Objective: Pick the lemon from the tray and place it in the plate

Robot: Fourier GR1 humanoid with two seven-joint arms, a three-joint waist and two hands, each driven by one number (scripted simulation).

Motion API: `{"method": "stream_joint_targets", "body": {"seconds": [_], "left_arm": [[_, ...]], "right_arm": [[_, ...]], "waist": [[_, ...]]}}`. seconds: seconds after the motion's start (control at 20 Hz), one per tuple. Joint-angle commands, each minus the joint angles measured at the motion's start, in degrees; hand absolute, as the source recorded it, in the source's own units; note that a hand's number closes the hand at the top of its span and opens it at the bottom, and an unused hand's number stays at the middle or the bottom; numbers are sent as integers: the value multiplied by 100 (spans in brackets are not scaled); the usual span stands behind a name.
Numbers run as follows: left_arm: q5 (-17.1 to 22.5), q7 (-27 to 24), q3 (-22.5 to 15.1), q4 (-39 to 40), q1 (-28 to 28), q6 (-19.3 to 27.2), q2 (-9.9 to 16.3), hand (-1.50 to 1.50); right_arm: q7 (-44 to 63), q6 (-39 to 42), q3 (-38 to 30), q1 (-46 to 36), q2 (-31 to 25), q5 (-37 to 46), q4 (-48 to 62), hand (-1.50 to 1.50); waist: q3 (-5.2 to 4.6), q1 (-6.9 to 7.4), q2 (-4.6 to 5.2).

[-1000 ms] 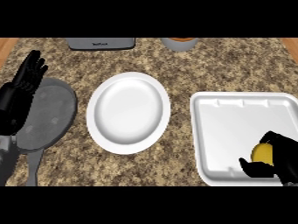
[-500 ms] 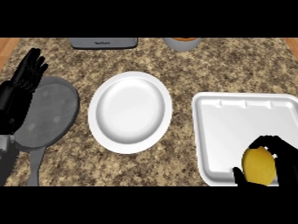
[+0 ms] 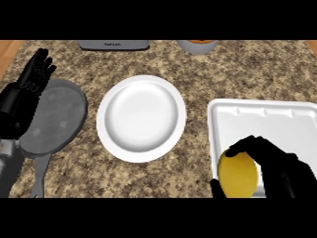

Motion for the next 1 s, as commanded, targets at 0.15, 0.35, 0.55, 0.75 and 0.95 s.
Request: {"method": "stream_joint_targets", "body": {"seconds": [0.15,0.35,0.55,0.75,0.95], "left_arm": [[-230,14,-118,-257,244,-9,-254,0],[-101,-262,221,321,-110,-177,-184,0],[-190,-116,49,-70,81,-203,-246,0],[-401,-533,39,171,287,-213,-329,0],[-438,-16,14,35,-82,-89,-442,0]], "right_arm": [[259,590,-59,-1675,1275,-55,1223,150],[527,134,235,-2385,2026,46,2324,150],[780,-623,150,-3430,2049,-527,3634,150],[635,-1371,175,-4058,2058,-838,4960,150],[361,-1739,301,-4698,2061,-1277,6153,150]], "waist": [[4,54,10],[2,50,23],[3,153,29],[1,163,42],[5,141,33]]}}
